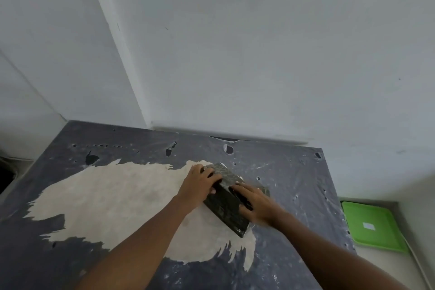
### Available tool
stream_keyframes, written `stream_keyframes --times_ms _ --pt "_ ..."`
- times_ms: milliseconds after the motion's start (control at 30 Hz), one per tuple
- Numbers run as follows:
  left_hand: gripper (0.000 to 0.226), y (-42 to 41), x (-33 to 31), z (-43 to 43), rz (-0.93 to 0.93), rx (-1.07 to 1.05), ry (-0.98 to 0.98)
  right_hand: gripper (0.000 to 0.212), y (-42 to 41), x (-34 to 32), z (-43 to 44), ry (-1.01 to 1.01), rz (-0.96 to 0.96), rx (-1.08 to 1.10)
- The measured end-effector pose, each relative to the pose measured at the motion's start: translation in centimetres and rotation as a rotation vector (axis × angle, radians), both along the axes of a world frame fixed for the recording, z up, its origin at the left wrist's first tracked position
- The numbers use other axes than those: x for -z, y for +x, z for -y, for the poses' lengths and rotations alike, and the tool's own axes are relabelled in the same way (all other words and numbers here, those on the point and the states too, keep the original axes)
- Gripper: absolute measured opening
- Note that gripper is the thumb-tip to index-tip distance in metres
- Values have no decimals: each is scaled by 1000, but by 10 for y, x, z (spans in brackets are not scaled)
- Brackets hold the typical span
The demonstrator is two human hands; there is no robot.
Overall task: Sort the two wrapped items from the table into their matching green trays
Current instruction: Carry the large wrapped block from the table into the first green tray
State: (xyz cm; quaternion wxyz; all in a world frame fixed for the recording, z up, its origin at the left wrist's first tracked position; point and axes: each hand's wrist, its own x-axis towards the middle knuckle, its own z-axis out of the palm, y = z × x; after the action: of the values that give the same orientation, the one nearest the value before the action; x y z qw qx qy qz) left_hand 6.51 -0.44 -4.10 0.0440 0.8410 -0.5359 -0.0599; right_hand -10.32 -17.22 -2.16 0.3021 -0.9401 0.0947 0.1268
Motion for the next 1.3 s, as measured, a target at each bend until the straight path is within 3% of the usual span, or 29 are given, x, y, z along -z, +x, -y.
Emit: stream_keyframes --times_ms 133,233,400,567,667,800,900,1100,1300 --pt "28 -9 3 19 111 8 2 47 -9 11 0 58 -39 90" --pt "29 -7 0 30 99 -43 21 48 -9 22 2 -155 67 165" --pt "31 1 -3 38 -118 -197 26 65 -5 30 -5 -474 131 130" --pt "43 -1 1 47 -275 -266 -60 74 3 29 -2 -568 101 119" --pt "43 0 10 46 -191 -136 -61 73 6 31 6 -546 29 125" --pt "100 5 25 30 -56 5 97 94 11 36 16 -514 -31 103" --pt "83 12 27 32 72 22 57 96 21 36 21 -535 -54 83" --pt "85 46 2 23 -308 24 131 68 31 22 44 -330 -46 115" --pt "68 46 -1 4 -557 -156 184 53 34 17 36 -335 40 72"
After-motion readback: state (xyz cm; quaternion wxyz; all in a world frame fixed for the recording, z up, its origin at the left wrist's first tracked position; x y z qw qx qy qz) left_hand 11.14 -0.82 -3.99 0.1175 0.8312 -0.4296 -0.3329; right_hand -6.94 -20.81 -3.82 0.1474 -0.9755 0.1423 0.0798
